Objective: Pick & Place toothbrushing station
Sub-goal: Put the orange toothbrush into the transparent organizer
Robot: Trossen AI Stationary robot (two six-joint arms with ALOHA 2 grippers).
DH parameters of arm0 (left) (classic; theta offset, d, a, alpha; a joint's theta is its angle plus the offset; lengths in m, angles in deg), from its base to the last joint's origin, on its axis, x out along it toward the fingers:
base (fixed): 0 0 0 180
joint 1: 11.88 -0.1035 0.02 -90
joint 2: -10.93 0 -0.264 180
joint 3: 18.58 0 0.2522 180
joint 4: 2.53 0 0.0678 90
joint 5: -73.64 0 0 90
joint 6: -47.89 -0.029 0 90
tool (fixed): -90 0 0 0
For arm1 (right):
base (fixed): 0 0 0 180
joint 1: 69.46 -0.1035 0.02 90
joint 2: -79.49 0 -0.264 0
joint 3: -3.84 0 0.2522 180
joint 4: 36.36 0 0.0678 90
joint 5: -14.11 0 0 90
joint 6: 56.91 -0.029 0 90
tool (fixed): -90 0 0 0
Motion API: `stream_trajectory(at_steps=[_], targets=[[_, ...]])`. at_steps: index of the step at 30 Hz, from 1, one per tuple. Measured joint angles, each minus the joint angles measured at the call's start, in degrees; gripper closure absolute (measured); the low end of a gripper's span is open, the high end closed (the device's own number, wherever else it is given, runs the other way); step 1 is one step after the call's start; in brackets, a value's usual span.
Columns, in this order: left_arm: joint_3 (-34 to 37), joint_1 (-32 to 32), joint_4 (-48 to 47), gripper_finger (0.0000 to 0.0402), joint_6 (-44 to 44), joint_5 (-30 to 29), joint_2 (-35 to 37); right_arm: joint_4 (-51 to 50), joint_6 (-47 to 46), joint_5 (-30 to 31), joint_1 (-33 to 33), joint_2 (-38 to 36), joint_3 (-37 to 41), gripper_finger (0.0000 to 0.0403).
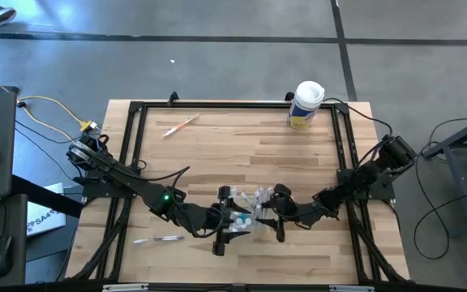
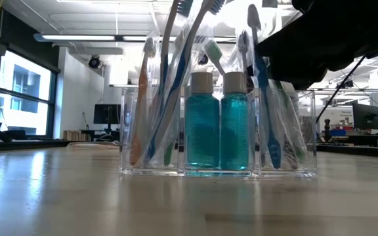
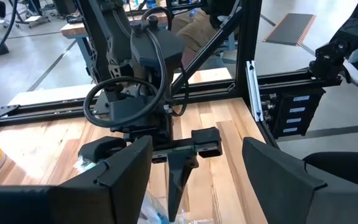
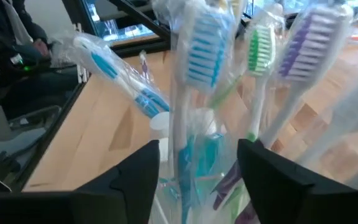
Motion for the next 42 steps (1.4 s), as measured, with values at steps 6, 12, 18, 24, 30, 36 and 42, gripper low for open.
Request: stream_trajectory(at_steps=[6,12,18,24,30,36,42], targets=[[-0.01,0.0,-0.22,0.0151,0.2,0.05,0.41,-3.54,1.79,1.78,-0.89,-2.76,0.0,0.0179],[0.0,0.0,-0.44,0.0151,0.2,0.07,0.42,-6.56,2.94,4.83,-2.99,-5.01,-0.02,0.0179],[0.0,0.0,-3.71,0.0151,3.18,0.18,2.36,-8.67,3.05,5.86,-5.04,-7.03,-0.02,0.0183],[0.0,0.0,-14.82,0.0151,8.38,-1.34,8.11,-10.2,3.16,6.25,-7.54,-9.88,-0.04,0.0183],[-0.02,-0.06,-30.61,0.0151,14.23,-9.4,14.56,-13.0,3.14,6.27,-10.1,-14.28,-0.04,0.0183],[-0.02,-4.17,-50.11,0.0151,27.95,-14.38,20.35,-15.19,3.62,6.3,-12.37,-19.16,-0.02,0.0183],[-0.02,-17.05,-69.26,0.0151,36.99,-13.78,23.3,-14.76,5.74,6.27,-13.66,-20.99,-0.04,0.0182]])
